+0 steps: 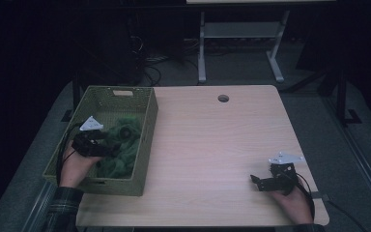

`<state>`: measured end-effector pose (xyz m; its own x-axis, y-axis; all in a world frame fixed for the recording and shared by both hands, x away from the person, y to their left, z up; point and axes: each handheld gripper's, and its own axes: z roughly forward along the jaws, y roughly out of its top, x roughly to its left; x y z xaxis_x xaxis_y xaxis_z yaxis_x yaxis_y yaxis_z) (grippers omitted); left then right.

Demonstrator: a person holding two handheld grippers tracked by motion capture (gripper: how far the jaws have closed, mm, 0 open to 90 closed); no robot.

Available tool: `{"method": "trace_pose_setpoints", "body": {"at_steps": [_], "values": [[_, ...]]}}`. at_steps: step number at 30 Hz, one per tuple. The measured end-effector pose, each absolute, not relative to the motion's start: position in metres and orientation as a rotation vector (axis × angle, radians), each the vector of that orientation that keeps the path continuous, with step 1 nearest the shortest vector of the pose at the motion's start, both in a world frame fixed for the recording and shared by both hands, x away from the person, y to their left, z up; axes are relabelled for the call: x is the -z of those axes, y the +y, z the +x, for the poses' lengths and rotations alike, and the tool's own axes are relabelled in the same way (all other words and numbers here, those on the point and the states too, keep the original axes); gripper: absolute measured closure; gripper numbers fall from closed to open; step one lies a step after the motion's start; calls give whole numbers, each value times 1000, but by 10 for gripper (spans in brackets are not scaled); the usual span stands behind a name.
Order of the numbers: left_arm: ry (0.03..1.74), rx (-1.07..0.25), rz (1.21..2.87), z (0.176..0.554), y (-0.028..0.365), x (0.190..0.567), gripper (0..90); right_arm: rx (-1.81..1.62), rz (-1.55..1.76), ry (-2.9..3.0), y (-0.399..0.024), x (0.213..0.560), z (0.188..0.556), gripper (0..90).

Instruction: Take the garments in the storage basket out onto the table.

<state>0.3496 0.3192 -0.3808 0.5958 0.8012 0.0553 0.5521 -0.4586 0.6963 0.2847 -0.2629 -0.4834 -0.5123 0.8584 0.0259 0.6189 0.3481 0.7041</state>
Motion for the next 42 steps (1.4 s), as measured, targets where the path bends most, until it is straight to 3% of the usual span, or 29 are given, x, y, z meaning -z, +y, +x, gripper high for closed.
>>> {"method": "trace_pose_setpoints", "body": {"at_steps": [23,30,36,42], "values": [[1181,-370,2323,370,314,407,327,-954,1304,2268,-263,483,285,20],[1225,-290,2385,373,312,413,524,-954,1304,2268,-263,483,285,19],[1250,-235,2428,372,310,414,850,-954,1304,2268,-263,483,285,20],[1261,-221,2390,372,312,410,890,-954,1305,2268,-263,483,285,20]]}}
